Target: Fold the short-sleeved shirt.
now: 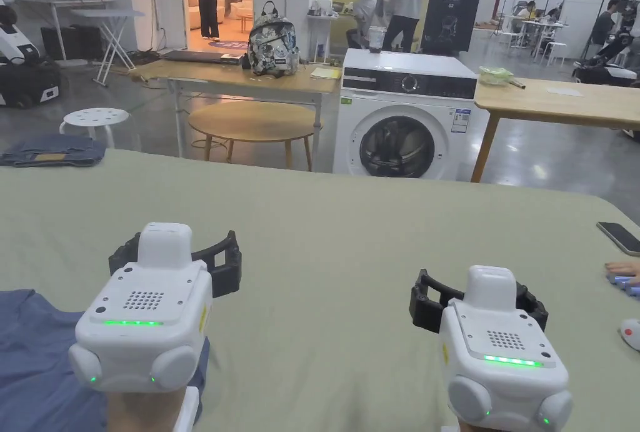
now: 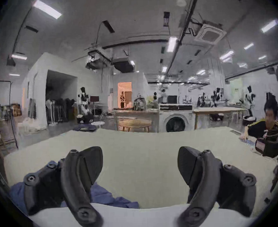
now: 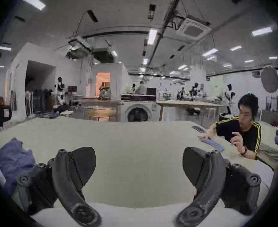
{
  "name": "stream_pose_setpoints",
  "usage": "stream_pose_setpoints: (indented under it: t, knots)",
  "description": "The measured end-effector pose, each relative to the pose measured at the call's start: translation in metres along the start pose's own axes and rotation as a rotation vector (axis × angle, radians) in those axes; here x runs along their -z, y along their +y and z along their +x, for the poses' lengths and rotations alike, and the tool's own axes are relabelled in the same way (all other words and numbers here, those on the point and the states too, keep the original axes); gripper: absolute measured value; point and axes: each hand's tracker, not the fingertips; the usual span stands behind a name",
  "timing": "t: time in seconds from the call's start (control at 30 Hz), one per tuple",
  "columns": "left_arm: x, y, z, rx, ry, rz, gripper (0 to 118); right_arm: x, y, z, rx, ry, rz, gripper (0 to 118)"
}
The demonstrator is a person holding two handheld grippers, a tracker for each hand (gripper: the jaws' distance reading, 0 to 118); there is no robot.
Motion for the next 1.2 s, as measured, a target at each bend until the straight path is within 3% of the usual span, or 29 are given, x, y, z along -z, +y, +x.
stream_pose_setpoints:
  t: [0.07,0.17,0.2,0.27,0.3,0.33,0.43,0.67,0.97,1.2]
  knots:
    - [-0.003,0.001,0.003,0.008,0.012,-0.007,85,-0.001,0.000,0.000,0.010,-0.002,-0.003,108]
    - [-0.005,-0.001,0.004,0.011,0.011,-0.014,62,-0.004,-0.001,0.000,0.011,0.005,-0.004,103]
    - [-0.006,-0.002,0.005,0.011,0.008,-0.016,56,-0.007,-0.001,-0.001,0.012,0.010,0.004,89]
    - [-0.008,-0.004,0.008,0.020,0.016,-0.018,33,-0.008,-0.002,-0.004,-0.005,-0.004,0.013,29]
    - [-0.007,-0.006,0.008,0.024,0.021,-0.018,22,-0.007,-0.002,-0.005,-0.008,-0.008,0.015,4]
    - [-0.007,-0.007,0.008,0.030,0.027,-0.022,14,-0.007,-0.002,-0.006,-0.009,-0.014,0.017,1]
    - [-0.010,-0.007,0.009,0.031,0.019,-0.023,0,-0.009,0.000,-0.004,0.019,0.013,0.016,0]
    - [-0.010,-0.002,0.009,0.007,0.003,-0.038,0,-0.012,0.002,-0.006,-0.001,-0.027,0.014,0]
    - [-0.008,0.001,-0.002,0.025,0.017,-0.038,0,-0.017,-0.001,-0.001,-0.011,-0.008,0.009,0]
    - [-0.017,0.004,-0.037,0.028,0.035,-0.084,0,-0.014,0.003,-0.027,-0.022,0.038,-0.002,0]
